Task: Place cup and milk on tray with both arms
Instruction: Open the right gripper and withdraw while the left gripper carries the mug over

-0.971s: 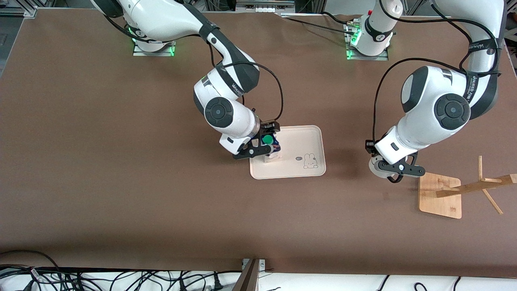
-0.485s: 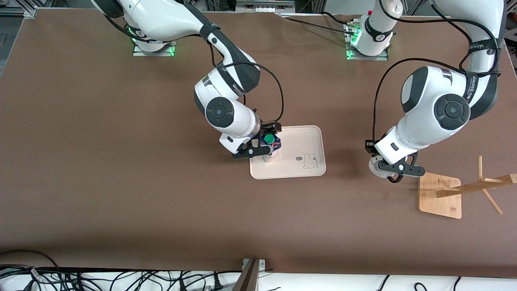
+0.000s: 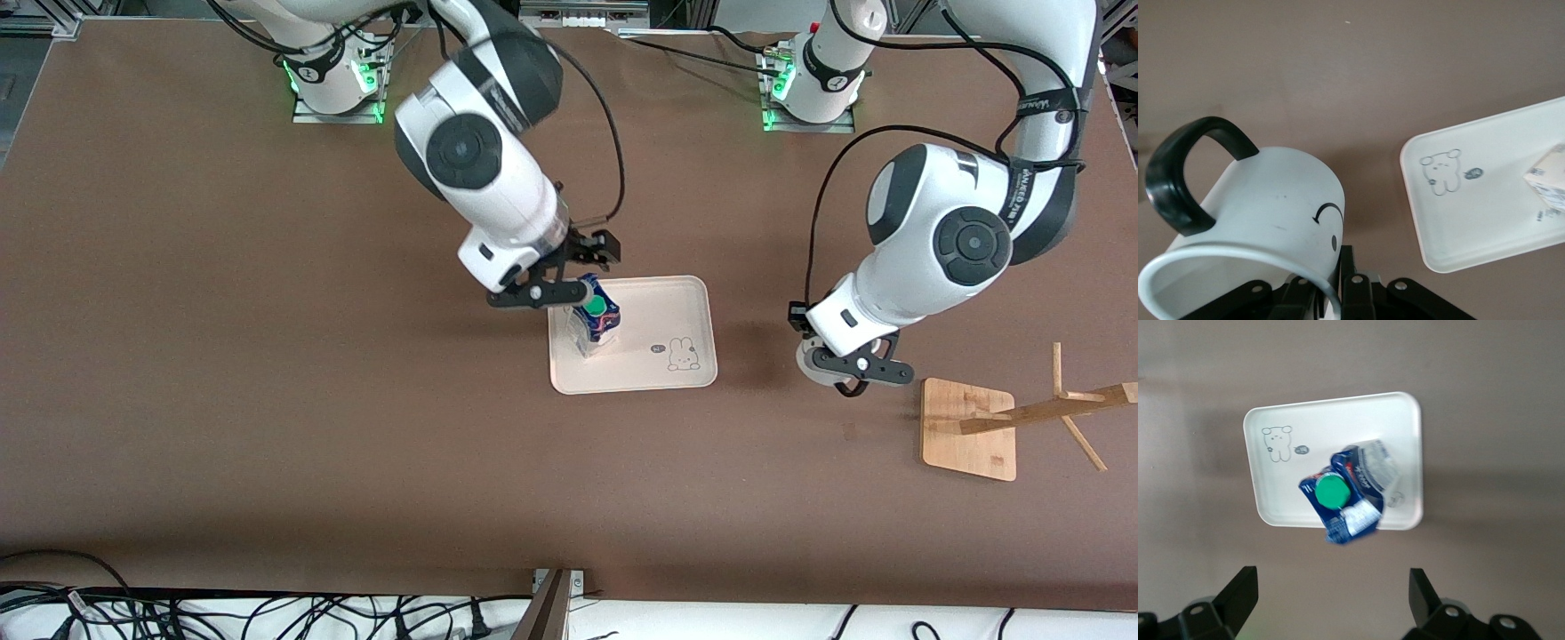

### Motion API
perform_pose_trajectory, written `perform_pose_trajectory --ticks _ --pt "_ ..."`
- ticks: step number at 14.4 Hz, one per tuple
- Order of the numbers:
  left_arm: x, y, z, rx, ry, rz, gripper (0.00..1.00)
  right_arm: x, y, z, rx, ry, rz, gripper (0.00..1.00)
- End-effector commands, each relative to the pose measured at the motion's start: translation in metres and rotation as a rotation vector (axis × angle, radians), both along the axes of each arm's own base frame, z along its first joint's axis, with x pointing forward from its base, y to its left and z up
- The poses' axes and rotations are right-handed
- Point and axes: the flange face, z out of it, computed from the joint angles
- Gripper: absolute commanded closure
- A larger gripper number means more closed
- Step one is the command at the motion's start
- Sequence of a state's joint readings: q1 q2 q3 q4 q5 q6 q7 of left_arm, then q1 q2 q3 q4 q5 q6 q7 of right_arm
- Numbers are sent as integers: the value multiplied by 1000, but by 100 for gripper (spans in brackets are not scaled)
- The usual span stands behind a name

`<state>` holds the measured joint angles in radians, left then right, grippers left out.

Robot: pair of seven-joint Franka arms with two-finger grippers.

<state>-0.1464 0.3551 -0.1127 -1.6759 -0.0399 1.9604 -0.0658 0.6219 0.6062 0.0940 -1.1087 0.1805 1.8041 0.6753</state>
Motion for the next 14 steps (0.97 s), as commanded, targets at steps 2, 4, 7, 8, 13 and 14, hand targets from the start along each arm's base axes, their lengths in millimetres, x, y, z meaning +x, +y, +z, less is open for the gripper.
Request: perform_pose_trajectory --ticks 2,4,7,8,13,14 --pt "-5 -49 -26 -71 71 -25 100 11 -70 64 -85 -35 -87 0" --pt "-11 -87 -51 -65 106 -44 100 27 -114 83 -137 -62 -148 0" --pt "-19 -137 -88 -37 156 4 100 57 -185 92 -192 -69 -250 0" --pt "-21 -147 -102 -31 171 -9 100 66 -207 93 -213 -76 -272 0" --pt "-23 -178 -145 -10 206 -51 100 104 -328 91 -273 -80 -357 0" --pt "-25 -180 -152 -7 213 -53 100 108 -346 91 -274 -83 -316 0"
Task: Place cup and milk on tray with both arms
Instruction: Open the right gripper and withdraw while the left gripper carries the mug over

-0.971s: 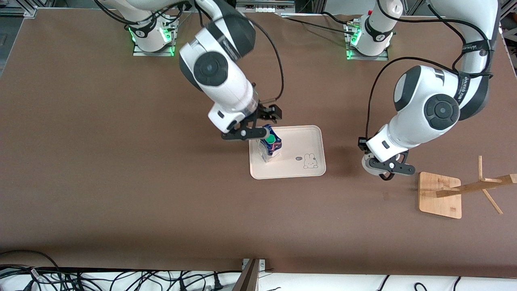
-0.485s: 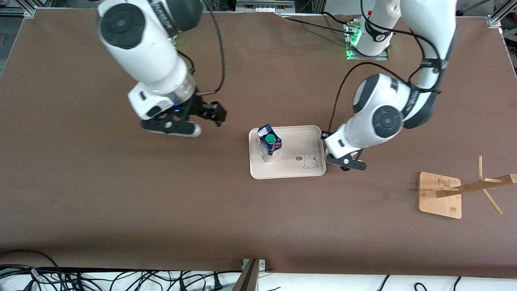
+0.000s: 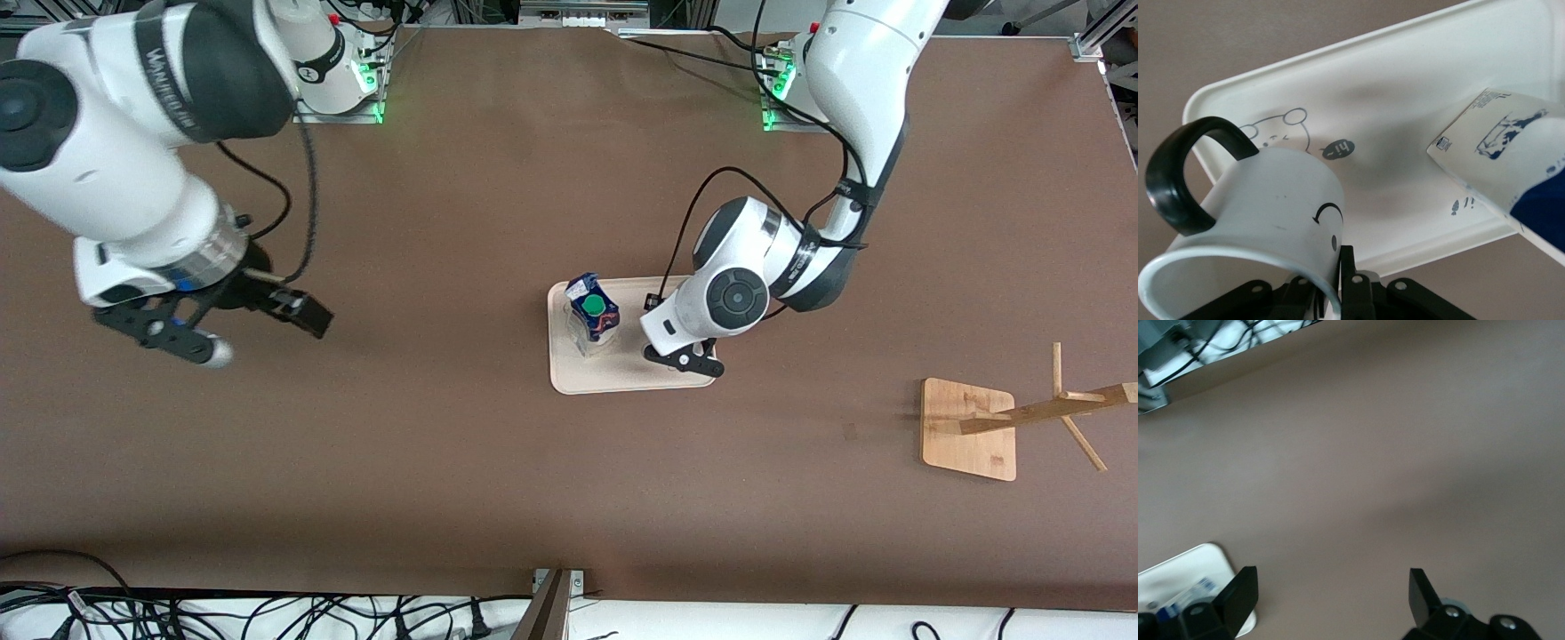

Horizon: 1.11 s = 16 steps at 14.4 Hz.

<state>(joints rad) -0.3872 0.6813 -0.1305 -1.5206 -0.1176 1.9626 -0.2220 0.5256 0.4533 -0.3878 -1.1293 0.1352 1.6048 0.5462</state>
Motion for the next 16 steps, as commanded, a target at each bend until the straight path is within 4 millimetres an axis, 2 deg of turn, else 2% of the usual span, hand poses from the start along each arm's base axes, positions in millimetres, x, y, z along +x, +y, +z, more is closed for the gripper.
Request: perform_pose_trajectory --ticks 1,4,6,10,13,14,15,16 --pt "6 -9 -8 5 10 -4 100 9 -56 -1 -21 20 88 0" --pt "5 -8 -18 14 21 -7 100 13 -108 -2 -26 49 165 0" --pt "4 -8 -23 20 29 -6 100 9 -130 -1 -22 83 175 0" --pt "4 -7 -25 23 32 -1 100 7 -147 5 -36 82 163 0" --pt "5 -5 -25 18 37 10 100 9 -173 9 -49 71 339 0" --pt "5 -4 -25 18 35 10 98 9 -173 9 -47 70 356 0" --pt "6 -3 -25 17 35 10 82 9 -173 9 -46 70 354 0" --pt "7 -2 -25 18 33 11 75 10 -169 8 -44 70 358 0"
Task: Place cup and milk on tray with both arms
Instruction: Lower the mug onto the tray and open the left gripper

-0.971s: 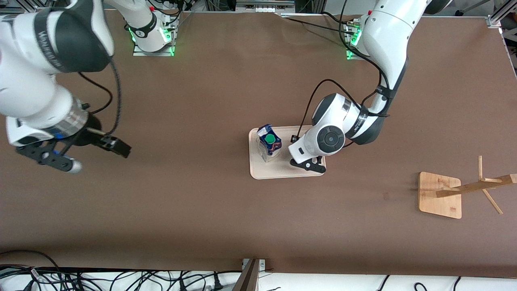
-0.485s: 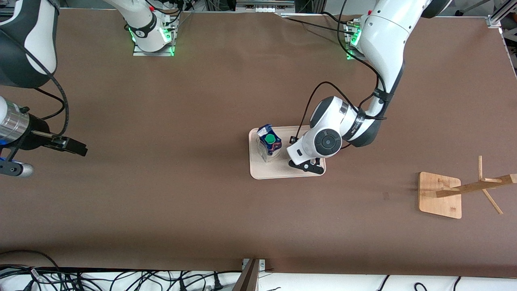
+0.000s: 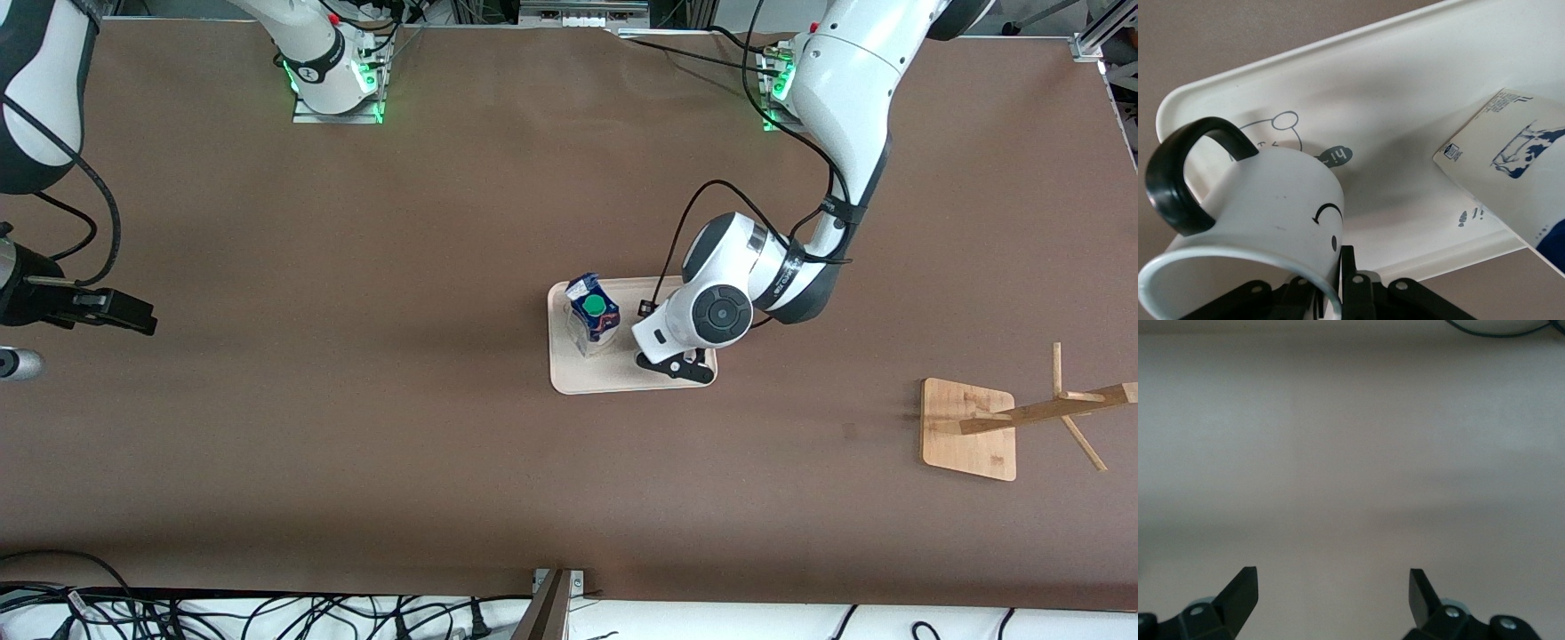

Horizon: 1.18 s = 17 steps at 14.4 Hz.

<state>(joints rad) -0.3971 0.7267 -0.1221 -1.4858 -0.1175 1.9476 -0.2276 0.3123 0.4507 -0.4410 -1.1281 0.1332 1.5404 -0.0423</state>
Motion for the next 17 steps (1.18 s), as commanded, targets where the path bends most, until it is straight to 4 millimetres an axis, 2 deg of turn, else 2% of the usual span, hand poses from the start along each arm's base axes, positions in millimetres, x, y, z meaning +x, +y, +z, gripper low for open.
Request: perform_pose_trajectory --ticks 1,2,3,4,6,8,10,11,13,15,17 --pt "4 0 -7 2 11 9 59 -3 2 7 -2 -3 37 0" --pt "5 1 -6 2 9 10 23 -4 2 7 -2 1 40 0" --pt "5 1 -4 -2 5 6 0 -4 -1 8 -4 3 35 0" --pt "6 1 -2 -2 5 22 0 -10 -3 23 5 -18 37 0" --pt "7 1 3 -12 17 95 0 -23 -17 38 23 -15 15 0" --pt "14 8 26 -23 -13 112 0 -30 -12 31 19 5 26 0" --pt "23 30 54 -17 -42 133 0 -34 -8 33 -3 -32 70 0" --pt "26 40 71 -13 -48 143 0 -40 -12 32 -8 -26 78 0" --pt "35 70 115 -26 -83 182 0 -48 -16 31 -16 -40 80 0" --pt "40 112 166 -39 -117 234 0 -56 -24 38 -19 -59 66 0" --pt "36 157 206 -44 -160 292 0 -61 -36 32 -13 -38 47 0"
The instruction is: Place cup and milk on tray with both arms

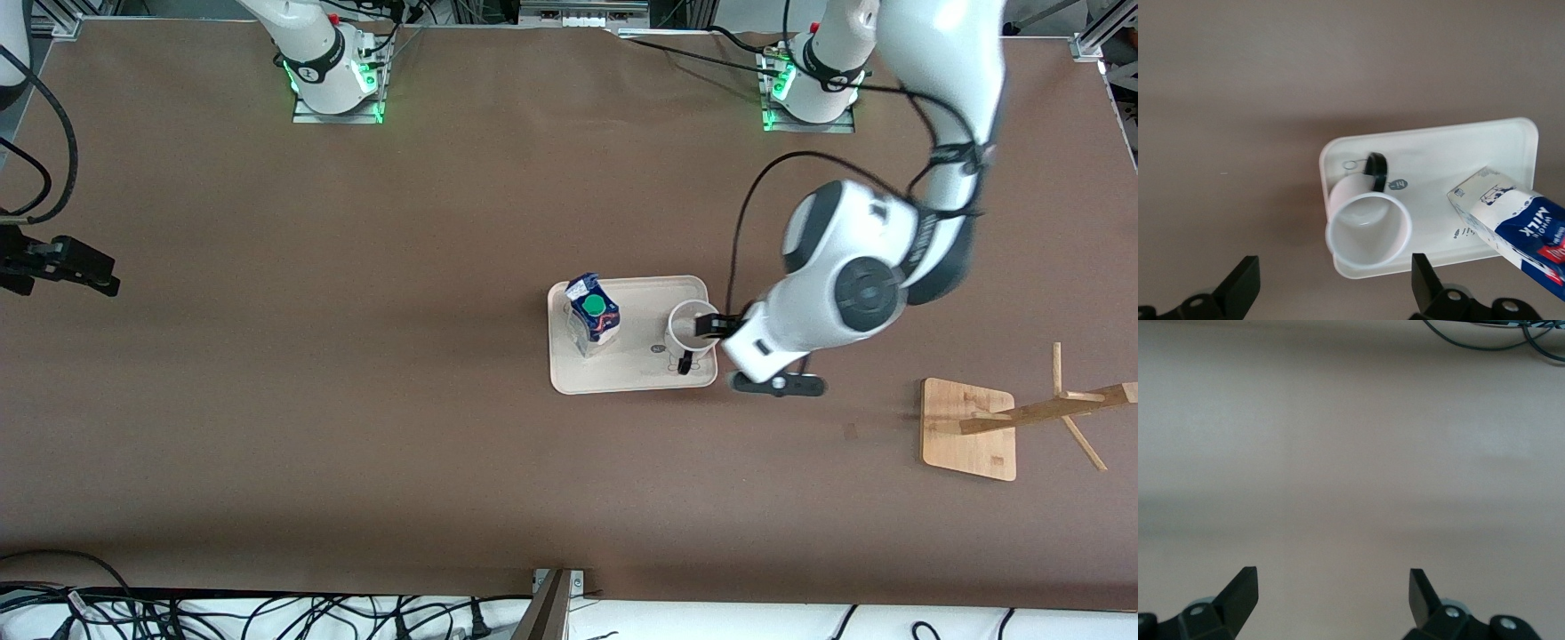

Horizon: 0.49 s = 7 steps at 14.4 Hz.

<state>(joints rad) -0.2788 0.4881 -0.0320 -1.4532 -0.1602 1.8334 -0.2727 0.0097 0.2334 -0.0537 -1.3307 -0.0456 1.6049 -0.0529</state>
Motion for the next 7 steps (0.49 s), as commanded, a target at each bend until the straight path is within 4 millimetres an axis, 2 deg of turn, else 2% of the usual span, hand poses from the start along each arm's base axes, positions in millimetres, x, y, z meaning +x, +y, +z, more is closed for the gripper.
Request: perform_pose_trajectory --ticks 1,2,6,7 --pt "-19 63 54 -17 -34 77 0 -23 -10 -1 -11 11 -9 0" --pt "-25 87 74 -23 -60 86 0 -28 -11 -4 -12 22 -9 0" --pt "-72 147 137 76 -99 93 0 -32 -11 -3 -11 31 -5 0" --pt "-80 160 145 97 -85 104 0 -32 -12 -3 -10 32 -2 0"
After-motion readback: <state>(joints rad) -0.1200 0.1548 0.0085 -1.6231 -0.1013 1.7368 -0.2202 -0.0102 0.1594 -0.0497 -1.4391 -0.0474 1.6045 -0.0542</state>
